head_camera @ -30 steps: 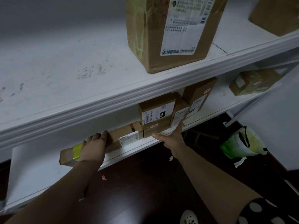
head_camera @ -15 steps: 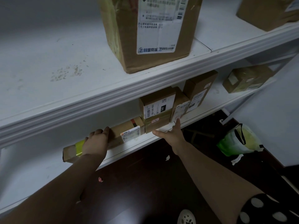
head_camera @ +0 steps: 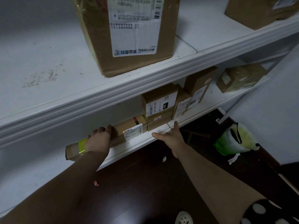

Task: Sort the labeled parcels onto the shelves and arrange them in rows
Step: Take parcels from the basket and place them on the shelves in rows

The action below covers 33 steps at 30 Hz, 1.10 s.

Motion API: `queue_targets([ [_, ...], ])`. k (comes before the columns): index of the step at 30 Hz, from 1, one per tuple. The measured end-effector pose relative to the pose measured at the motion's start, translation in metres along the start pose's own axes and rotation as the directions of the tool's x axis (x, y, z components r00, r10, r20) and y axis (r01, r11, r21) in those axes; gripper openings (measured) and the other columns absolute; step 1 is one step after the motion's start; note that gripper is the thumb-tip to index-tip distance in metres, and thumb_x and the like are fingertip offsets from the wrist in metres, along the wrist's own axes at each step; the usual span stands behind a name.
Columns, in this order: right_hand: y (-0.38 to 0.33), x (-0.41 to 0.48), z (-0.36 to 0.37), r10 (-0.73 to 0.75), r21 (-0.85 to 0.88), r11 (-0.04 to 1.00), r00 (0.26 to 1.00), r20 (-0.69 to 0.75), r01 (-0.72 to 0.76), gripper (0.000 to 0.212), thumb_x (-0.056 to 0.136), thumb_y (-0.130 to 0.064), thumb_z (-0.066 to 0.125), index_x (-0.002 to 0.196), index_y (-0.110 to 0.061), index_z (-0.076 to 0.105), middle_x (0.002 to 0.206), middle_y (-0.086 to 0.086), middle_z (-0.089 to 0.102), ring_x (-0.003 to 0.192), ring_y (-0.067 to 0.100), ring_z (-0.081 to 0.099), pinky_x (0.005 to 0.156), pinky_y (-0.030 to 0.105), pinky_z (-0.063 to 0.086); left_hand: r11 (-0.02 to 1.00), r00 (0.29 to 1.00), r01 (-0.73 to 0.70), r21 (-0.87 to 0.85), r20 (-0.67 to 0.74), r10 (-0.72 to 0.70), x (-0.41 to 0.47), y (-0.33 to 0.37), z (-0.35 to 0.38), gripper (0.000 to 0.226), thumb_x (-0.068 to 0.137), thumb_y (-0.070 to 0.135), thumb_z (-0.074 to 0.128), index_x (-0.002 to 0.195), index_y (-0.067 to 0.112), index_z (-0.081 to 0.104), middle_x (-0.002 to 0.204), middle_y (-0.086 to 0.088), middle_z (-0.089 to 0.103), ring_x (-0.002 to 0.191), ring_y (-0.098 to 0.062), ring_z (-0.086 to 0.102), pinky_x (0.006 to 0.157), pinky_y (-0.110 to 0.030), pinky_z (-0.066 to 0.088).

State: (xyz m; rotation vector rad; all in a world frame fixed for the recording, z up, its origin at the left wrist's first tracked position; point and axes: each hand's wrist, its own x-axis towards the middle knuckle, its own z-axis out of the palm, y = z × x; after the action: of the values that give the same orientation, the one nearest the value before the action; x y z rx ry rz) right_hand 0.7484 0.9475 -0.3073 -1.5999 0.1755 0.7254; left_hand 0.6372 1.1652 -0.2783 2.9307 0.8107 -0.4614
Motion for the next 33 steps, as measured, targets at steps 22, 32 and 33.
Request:
queue_targets([
  [22,0.000,0.006,-0.026,0.016,0.015,1.000,1.000,-0.004,-0.016,0.114,0.073,-0.012,0.081,0.153,-0.023,0.001,0.159,0.007,0.014,0.145,0.024,0.020,0.114,0.042,0.023,0.998,0.999,-0.037,0.051,0.002,0.037,0.025,0.046,-0.004,0.066,0.092,0.009,0.049,0.150,0.020,0.018,0.138,-0.009,0.042,0.128,-0.031,0.040,0.100,-0.041,0.041],
  [32,-0.025,-0.030,-0.033,-0.010,-0.004,1.000,0.999,-0.034,0.009,0.108,0.069,-0.018,0.084,0.152,-0.020,0.015,0.157,0.007,0.020,0.144,0.025,0.022,0.113,0.042,0.026,0.991,0.993,-0.097,0.090,-0.061,0.103,-0.005,0.068,-0.030,0.075,0.094,0.026,0.054,0.151,0.010,0.008,0.149,-0.013,0.029,0.139,-0.031,0.026,0.115,-0.042,0.023],
  [33,-0.032,-0.042,-0.033,-0.016,-0.002,1.000,0.999,-0.049,0.016,0.108,0.070,-0.018,0.084,0.152,-0.019,0.014,0.158,0.007,0.019,0.144,0.024,0.021,0.114,0.042,0.025,0.987,0.989,-0.132,0.088,-0.057,0.137,-0.013,0.072,-0.037,0.075,0.093,0.028,0.055,0.151,0.011,0.010,0.148,-0.012,0.031,0.139,-0.030,0.027,0.114,-0.041,0.025],
])
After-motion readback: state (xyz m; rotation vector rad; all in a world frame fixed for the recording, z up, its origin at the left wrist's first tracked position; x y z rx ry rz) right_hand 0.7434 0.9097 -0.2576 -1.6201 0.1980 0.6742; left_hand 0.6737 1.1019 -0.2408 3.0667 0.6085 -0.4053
